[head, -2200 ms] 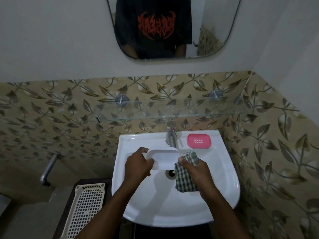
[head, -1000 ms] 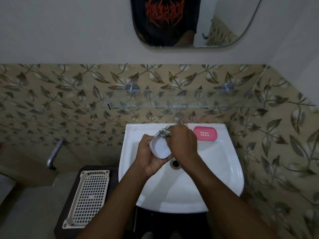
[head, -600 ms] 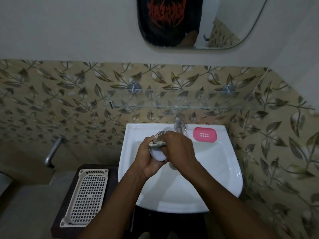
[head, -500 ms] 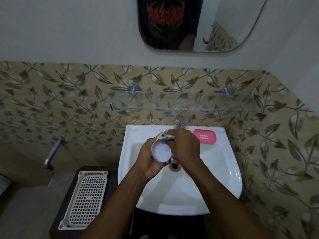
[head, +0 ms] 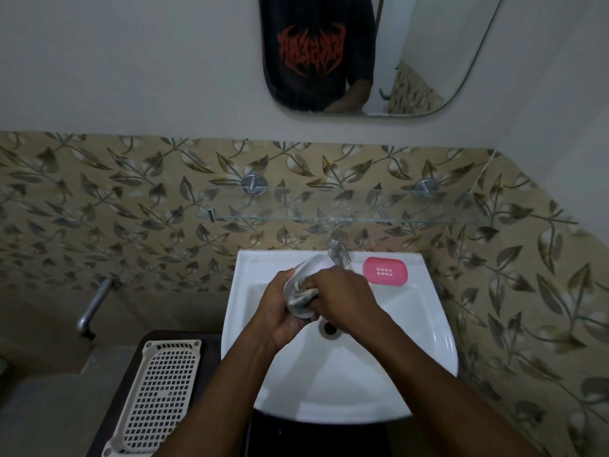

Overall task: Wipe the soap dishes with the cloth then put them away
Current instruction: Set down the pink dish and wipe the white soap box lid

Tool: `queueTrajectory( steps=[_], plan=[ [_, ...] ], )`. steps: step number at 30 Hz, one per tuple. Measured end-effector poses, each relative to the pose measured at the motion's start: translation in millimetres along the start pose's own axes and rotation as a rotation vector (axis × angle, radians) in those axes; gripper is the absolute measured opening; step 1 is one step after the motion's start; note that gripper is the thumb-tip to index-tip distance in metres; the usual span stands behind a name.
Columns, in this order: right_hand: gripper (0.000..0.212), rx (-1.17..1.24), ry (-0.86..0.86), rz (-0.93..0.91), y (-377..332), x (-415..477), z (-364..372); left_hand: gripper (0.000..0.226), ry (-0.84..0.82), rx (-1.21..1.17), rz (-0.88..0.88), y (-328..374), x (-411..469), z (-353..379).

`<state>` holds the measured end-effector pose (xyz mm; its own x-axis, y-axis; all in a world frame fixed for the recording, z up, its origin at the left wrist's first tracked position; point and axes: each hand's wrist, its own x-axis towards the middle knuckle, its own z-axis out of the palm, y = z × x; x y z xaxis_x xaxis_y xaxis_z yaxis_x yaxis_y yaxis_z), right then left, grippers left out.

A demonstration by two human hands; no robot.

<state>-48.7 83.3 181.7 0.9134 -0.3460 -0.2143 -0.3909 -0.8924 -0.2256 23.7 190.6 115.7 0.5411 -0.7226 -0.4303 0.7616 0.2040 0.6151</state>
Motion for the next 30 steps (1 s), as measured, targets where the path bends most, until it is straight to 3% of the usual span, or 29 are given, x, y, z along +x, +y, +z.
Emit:
queueTrajectory(
  steps=[3, 7, 11, 17, 21, 25, 30],
  plan=[
    [0.011, -0.058, 0.302, 0.009, 13.5, 7.9, 2.3, 0.026, -0.082, 0.052, 0.020, 2.1, -4.1, 9.8],
    [0.009, 0.009, 0.435, 0.040, 16.9, 9.1, 5.3, 0.027, -0.092, 0.032, 0.037, 2.2, -3.0, 15.5],
    [0.012, 0.069, 0.418, 0.057, 14.7, 4.9, 18.1, 0.027, -0.047, 0.039, 0.052, 2.3, -2.4, 21.6],
    [0.019, 0.274, 0.237, -0.056, -2.1, -14.0, 23.4, 0.030, 0.048, 0.070, 0.084, -4.0, -2.2, 10.2],
    [0.019, 0.201, 0.294, 0.000, 3.0, -8.4, 20.0, 0.034, 0.026, 0.052, 0.064, -2.4, -6.0, 11.9],
    [0.015, 0.186, 0.457, 0.127, 18.2, 8.1, 17.3, 0.023, -0.080, 0.077, 0.044, -0.3, -12.6, 19.7],
    [0.013, 0.313, 0.422, 0.014, 4.0, 9.5, 19.6, 0.029, -0.014, -0.015, 0.041, 0.5, -8.3, 12.6]
  ],
)
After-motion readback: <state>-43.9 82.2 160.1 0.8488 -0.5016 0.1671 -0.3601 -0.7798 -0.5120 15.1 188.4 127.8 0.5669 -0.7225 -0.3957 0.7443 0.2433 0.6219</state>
